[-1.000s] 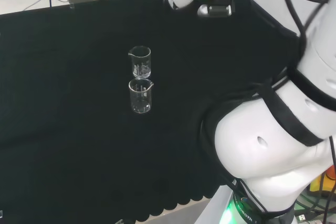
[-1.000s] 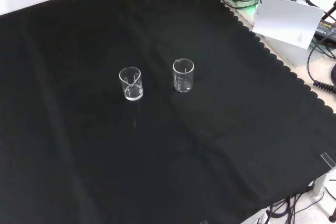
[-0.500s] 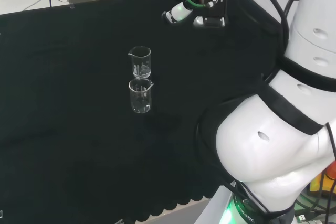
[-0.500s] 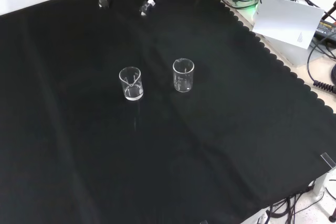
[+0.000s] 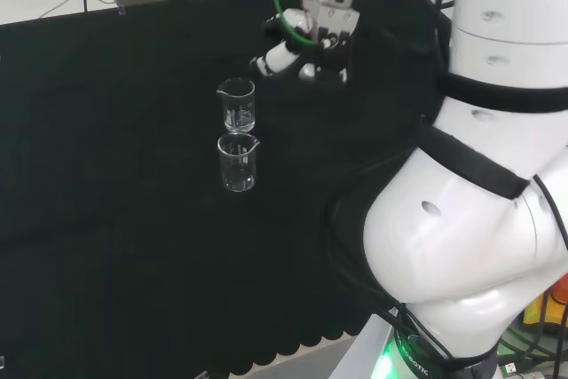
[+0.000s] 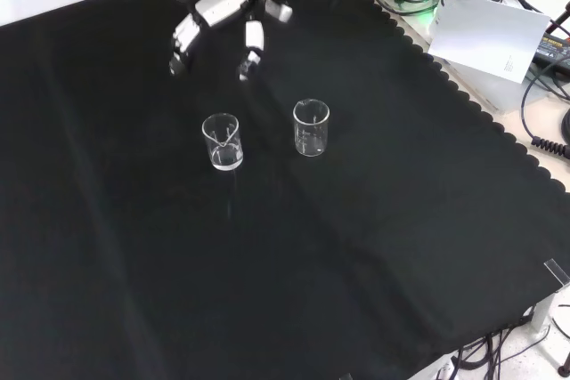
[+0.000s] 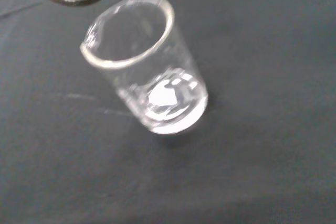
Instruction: Pick up the beaker on the right.
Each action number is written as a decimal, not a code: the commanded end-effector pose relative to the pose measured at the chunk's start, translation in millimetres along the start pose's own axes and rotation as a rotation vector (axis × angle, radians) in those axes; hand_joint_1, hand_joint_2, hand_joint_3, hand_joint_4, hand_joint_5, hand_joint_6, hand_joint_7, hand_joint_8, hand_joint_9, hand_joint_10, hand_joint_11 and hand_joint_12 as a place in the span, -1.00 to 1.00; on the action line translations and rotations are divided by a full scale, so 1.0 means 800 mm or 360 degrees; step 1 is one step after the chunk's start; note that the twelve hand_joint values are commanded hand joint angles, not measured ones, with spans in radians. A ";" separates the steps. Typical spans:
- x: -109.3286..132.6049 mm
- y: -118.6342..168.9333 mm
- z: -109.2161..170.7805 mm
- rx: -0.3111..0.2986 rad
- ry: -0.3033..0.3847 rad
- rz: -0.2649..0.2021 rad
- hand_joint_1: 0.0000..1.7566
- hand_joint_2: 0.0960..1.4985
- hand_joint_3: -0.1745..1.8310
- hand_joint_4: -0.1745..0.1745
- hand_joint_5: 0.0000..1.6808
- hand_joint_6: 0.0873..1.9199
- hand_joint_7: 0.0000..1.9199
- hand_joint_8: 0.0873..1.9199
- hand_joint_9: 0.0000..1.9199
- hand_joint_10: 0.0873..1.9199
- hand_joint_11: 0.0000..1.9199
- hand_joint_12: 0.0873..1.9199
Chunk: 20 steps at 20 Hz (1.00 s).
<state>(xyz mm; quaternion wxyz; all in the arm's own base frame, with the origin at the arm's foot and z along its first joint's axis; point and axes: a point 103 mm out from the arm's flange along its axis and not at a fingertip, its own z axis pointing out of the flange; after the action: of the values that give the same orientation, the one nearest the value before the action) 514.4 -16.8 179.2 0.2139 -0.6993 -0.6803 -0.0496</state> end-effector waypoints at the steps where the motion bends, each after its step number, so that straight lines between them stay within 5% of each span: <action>1: 0.001 0.032 0.047 0.0004 0.0183 -0.0122 -0.05 -0.32 -0.22 -0.20 -0.49 -1.00 -0.71 -0.37 -0.53 -0.39 -0.76 0.38; 10: -0.016 0.040 0.087 0.0046 0.0320 -0.0140 -0.02 -0.37 -0.21 -0.17 -0.55 -1.00 -0.78 -0.38 -0.60 -0.40 -0.83 0.40; 12: -0.013 0.042 0.093 0.0009 0.0268 -0.0138 -0.01 -0.38 -0.21 -0.17 -0.55 -1.00 -0.78 -0.38 -0.59 -0.40 -0.84 0.40; 17: -0.011 0.052 0.106 0.0099 0.0415 -0.0271 0.01 -0.40 -0.20 -0.14 -0.63 -1.00 -0.87 -0.41 -0.67 -0.42 -0.93 0.40; 18: -0.002 0.048 0.113 0.0078 0.0302 -0.0454 0.02 -0.40 -0.19 -0.13 -0.65 -1.00 -0.89 -0.41 -0.70 -0.42 -0.96 0.41; 20: 0.002 0.046 0.121 0.0095 0.0376 -0.0464 0.02 -0.41 -0.19 -0.10 -0.70 -1.00 -0.93 -0.43 -0.75 -0.43 -0.99 0.39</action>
<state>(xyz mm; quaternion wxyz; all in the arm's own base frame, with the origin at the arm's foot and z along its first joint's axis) 532.5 2.2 98.2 0.2804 -0.6443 -0.7015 -0.1192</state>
